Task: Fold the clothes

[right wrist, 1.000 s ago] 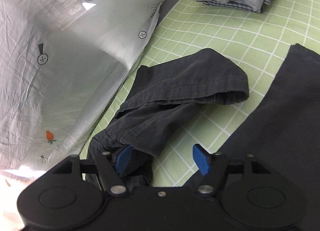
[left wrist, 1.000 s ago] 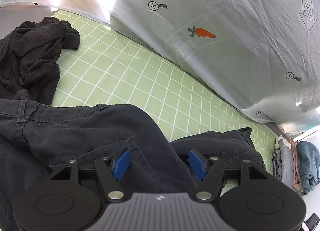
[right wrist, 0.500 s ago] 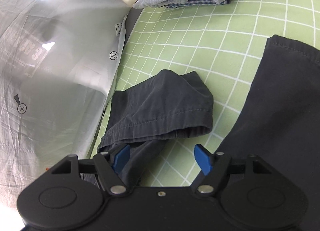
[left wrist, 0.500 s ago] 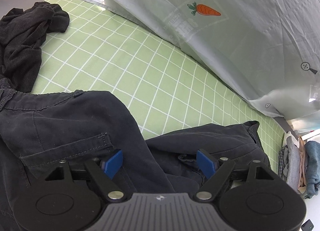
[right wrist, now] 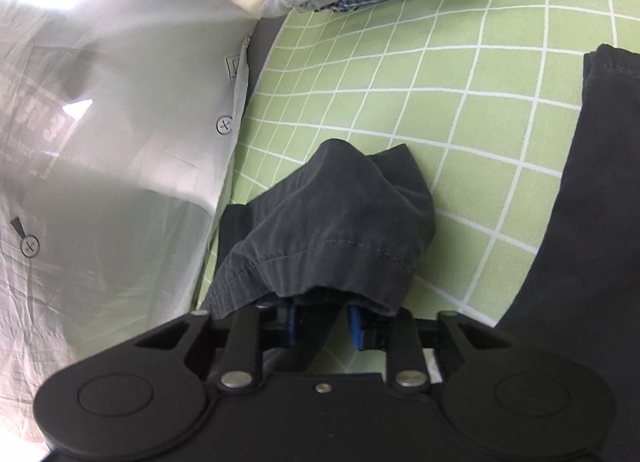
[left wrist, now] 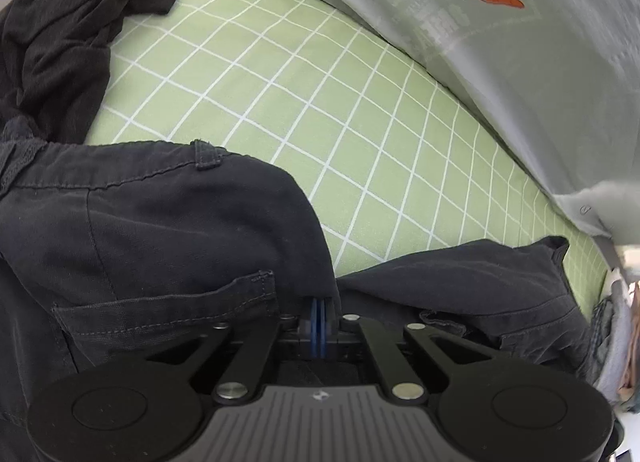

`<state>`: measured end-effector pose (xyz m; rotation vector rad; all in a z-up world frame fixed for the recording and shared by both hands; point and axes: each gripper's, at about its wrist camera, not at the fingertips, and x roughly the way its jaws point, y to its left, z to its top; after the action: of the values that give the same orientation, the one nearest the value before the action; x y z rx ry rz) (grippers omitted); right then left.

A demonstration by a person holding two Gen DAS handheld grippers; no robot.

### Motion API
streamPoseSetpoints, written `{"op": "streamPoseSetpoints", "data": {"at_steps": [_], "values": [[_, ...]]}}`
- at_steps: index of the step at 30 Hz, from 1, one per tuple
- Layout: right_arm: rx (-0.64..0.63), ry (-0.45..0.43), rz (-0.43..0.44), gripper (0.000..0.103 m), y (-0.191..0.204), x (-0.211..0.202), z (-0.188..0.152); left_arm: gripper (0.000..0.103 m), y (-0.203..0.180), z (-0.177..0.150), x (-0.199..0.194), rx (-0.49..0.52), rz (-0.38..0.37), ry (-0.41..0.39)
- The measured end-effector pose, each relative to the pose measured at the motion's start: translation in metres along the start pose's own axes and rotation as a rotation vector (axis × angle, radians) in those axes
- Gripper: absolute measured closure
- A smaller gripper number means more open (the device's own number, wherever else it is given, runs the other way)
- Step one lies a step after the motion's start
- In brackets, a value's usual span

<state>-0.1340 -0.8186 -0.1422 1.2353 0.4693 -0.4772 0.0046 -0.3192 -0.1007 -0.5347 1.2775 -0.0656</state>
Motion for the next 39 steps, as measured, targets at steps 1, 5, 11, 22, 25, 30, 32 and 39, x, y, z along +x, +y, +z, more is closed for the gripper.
{"op": "streamPoseSetpoints", "data": {"at_steps": [1, 5, 11, 22, 25, 30, 32, 39], "values": [[-0.006, -0.026, 0.009, 0.094, 0.001, -0.004, 0.000, 0.103, 0.010, 0.001, -0.003, -0.040, -0.031, -0.006], [-0.030, -0.124, 0.044, 0.099, 0.014, -0.026, 0.005, 0.103, 0.042, 0.006, -0.030, -0.121, -0.089, -0.116], [-0.116, -0.255, 0.145, 0.101, 0.052, -0.077, 0.026, 0.103, 0.090, 0.027, -0.109, -0.207, -0.009, -0.381], [-0.371, -0.404, 0.396, 0.102, 0.146, -0.161, 0.020, 0.103, 0.131, 0.009, -0.112, -0.296, -0.035, -0.340], [-0.493, -0.496, 0.435, 0.103, 0.174, -0.174, 0.025, 0.103, 0.126, 0.006, -0.104, -0.263, -0.032, -0.324], [-0.455, -0.373, 0.291, 0.103, 0.188, -0.133, 0.051, 0.103, 0.109, 0.006, -0.100, -0.206, -0.046, -0.315], [-0.412, -0.306, 0.245, 0.102, 0.176, -0.113, 0.047, 0.100, 0.097, 0.005, -0.098, -0.160, -0.038, -0.304], [-0.359, -0.152, 0.065, 0.084, 0.123, -0.077, 0.012, 0.052, 0.049, 0.011, -0.082, -0.030, -0.055, -0.234]]}}
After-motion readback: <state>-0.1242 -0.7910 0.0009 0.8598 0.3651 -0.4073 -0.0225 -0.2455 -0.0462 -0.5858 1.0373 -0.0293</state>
